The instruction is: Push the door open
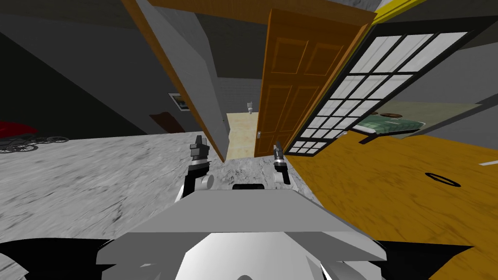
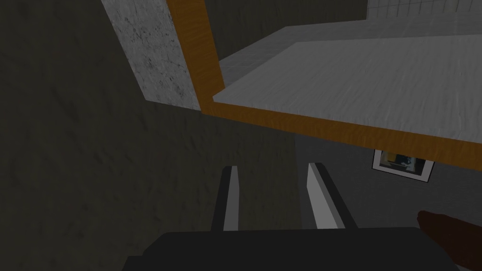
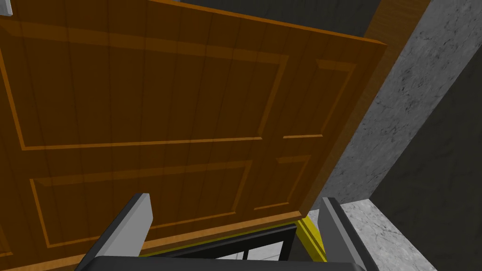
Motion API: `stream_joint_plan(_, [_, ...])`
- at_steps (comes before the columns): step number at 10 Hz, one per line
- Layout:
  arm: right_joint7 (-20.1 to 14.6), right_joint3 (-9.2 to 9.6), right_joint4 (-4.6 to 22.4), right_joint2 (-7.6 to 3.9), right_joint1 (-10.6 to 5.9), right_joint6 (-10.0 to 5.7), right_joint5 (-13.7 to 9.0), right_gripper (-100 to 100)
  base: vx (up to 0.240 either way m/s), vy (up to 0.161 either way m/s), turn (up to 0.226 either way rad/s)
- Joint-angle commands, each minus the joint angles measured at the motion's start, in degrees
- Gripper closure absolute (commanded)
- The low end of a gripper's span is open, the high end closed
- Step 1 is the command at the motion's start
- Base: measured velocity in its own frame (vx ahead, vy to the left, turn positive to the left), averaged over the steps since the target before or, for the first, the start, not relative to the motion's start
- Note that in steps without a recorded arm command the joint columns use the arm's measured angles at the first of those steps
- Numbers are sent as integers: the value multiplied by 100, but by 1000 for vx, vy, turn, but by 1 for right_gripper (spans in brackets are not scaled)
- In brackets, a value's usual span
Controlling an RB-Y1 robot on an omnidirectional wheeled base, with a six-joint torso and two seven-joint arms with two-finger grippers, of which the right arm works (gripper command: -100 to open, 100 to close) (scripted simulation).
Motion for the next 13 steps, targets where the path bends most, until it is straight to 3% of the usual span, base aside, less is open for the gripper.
stream_joint_plan(1, [-28,16,286,-28,-139,-43,-7,-100,105,-25,-7])
stream_joint_plan(5, [-51,45,721,-46,-301,-119,-9,-100,61,-27,-4])
stream_joint_plan(8, [-86,90,1287,-56,-549,-235,-13,-100,84,-25,-7])
stream_joint_plan(9, [-86,90,1331,-56,-549,-235,-13,-100,61,-29,1])
stream_joint_plan(13, [-133,150,2112,-48,-881,-391,-17,-100,84,-27,-8])
